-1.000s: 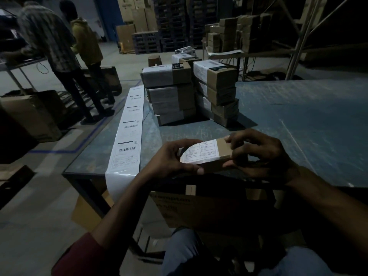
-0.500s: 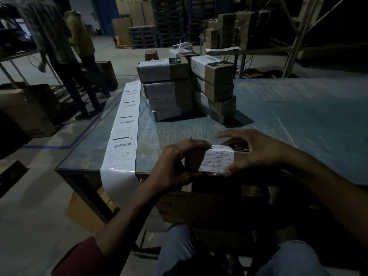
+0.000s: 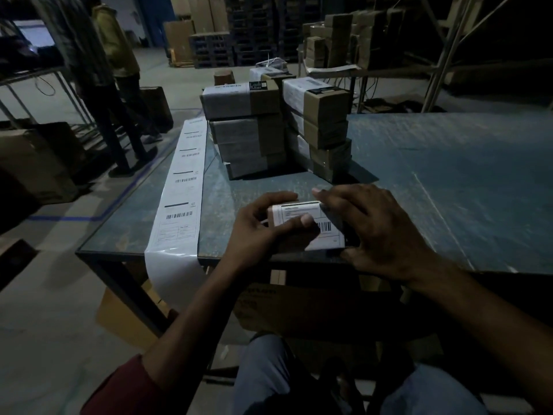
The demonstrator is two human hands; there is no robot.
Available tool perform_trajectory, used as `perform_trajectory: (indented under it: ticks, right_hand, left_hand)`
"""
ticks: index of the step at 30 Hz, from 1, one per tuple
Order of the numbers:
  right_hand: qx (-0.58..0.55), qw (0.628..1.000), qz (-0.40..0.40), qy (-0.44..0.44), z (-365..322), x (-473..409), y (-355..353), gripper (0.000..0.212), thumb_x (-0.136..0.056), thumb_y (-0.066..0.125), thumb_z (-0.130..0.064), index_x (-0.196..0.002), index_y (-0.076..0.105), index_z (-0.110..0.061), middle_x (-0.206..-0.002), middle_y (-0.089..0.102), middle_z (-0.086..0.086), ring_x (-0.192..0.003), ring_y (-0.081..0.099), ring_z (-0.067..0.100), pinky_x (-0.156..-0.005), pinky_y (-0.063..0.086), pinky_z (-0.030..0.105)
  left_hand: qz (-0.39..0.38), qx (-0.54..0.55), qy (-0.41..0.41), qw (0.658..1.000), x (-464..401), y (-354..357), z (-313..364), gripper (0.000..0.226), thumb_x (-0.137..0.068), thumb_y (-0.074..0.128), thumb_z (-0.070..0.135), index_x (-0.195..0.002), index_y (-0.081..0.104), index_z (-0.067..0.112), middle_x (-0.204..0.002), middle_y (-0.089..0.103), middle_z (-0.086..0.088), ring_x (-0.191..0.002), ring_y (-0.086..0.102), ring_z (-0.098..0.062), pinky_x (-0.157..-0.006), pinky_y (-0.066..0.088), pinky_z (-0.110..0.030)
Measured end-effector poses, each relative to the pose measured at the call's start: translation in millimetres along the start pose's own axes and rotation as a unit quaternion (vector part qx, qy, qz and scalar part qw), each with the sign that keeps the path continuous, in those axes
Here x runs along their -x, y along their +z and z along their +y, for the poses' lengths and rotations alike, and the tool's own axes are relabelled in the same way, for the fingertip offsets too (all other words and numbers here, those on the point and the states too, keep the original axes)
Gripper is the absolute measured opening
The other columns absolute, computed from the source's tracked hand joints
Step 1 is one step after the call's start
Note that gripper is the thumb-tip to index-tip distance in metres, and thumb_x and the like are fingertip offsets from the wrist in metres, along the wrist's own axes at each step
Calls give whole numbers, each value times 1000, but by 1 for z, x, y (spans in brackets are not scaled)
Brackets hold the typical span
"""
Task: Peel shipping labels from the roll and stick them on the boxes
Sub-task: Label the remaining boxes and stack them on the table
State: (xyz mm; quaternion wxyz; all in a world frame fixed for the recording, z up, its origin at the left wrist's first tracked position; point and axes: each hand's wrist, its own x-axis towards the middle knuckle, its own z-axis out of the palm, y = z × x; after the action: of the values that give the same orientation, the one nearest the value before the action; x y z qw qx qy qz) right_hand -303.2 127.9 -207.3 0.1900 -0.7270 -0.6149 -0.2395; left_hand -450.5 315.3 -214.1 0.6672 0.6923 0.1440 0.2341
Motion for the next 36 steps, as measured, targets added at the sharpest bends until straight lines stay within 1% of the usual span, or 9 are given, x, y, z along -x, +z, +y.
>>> perform_trajectory:
  ticks: [4, 7, 14, 18, 23, 26, 30, 33, 36]
  right_hand:
    - [-170, 971, -54, 158, -1, -12, -15, 102, -65, 68, -88, -148, 53, -30, -139, 62, -3, -122, 60, 14, -100, 54, 39]
    - [-233, 938, -66, 246, 2, -16, -18, 82, -69, 59, -93, -128, 69, -38, -122, 70, -19, -107, 65, -4, -91, 57, 27]
    - [-373, 885, -55, 273, -4, -18, -8, 24, -90, 75, -45, -110, 77, -31, -108, 75, -15, -101, 69, 1, -86, 55, 31]
    - [-331, 898, -51, 285, -14, -19, -2, 54, -74, 75, -69, -114, 75, -32, -111, 72, -17, -104, 66, 0, -86, 55, 27]
    - [-423, 858, -23, 289, 0, -18, 4, 27, -98, 70, -14, -119, 73, -30, -117, 75, -10, -111, 69, 4, -102, 56, 43]
    - [-376, 889, -13, 262, 4, -21, -1, 37, -97, 71, -29, -134, 64, -31, -129, 69, -10, -121, 62, 2, -103, 55, 42]
    - [-172, 979, -39, 106, 6, -18, -9, 92, -68, 78, -72, -145, 56, -29, -158, 43, -2, -146, 40, 22, -113, 40, 48]
    - [-62, 993, -81, 56, 5, -21, 3, 104, -64, 90, -56, -153, 44, -28, -160, 39, 1, -146, 38, 26, -111, 40, 47]
    - [-47, 996, -62, 39, 6, -29, 21, 87, -70, 90, -37, -147, 52, -23, -147, 54, 0, -129, 55, 22, -94, 59, 44]
  left_hand:
    - [1, -41, 65, 997, 6, 3, -4, 40, -86, 84, 11, -123, 70, 13, -119, 74, -5, -107, 74, -21, -83, 63, -37]
    - [-11, -18, 100, 995, 11, 6, -2, 27, -96, 70, 4, -123, 65, 2, -117, 69, -7, -103, 73, -17, -76, 60, -26]
    - [48, -12, 112, 992, 9, 14, -5, 18, -102, 54, 0, -113, 68, 4, -106, 73, 5, -95, 69, -9, -73, 55, -20]
    - [99, -42, 140, 984, 8, 20, -8, 14, -96, 67, -3, -109, 71, 1, -99, 74, 4, -91, 71, -6, -73, 54, -17]
    - [124, 10, 78, 989, 3, 16, -3, 15, -96, 66, -1, -107, 75, 5, -95, 73, 0, -82, 69, -7, -67, 53, -18]
    - [134, 31, 24, 990, -7, 9, 6, 19, -101, 58, 6, -106, 76, 11, -99, 72, -1, -82, 69, -12, -62, 53, -20]
    - [170, 47, -133, 975, -27, -7, 21, 22, -100, 59, 23, -105, 79, 14, -96, 76, -9, -87, 73, -27, -67, 64, -33]
    - [129, 58, -244, 960, -40, -18, 28, 30, -94, 70, 34, -110, 77, 10, -98, 78, -22, -96, 76, -44, -90, 60, -61]
    - [105, 45, -248, 962, -57, -30, 32, 47, -103, 56, 53, -119, 73, 12, -114, 75, -24, -106, 72, -43, -86, 58, -51]
